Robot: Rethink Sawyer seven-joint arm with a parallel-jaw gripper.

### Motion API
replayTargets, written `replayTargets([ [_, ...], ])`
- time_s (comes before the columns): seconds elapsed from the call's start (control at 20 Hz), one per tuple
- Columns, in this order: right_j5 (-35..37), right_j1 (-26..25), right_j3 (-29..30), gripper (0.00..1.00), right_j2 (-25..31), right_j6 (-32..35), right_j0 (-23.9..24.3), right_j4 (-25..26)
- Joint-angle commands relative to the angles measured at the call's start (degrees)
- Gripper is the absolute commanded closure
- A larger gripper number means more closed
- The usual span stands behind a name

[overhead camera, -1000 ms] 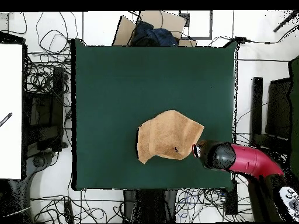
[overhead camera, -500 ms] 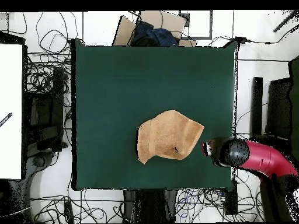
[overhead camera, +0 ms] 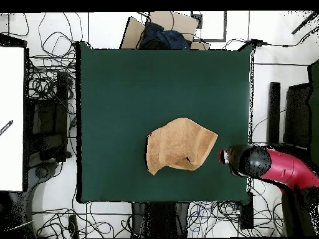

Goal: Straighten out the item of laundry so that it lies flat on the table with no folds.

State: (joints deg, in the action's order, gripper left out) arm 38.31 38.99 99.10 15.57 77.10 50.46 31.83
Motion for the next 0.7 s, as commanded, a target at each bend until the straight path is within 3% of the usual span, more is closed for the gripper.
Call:
replayTargets([
  [0.05,-0.2,-1.0,2.4,1.0,6.0,-3.1,-0.5,-0.7],
  [0.7,-9.5,-4.3,4.1,1.0,6.9,-0.3,-0.1,1.1],
])
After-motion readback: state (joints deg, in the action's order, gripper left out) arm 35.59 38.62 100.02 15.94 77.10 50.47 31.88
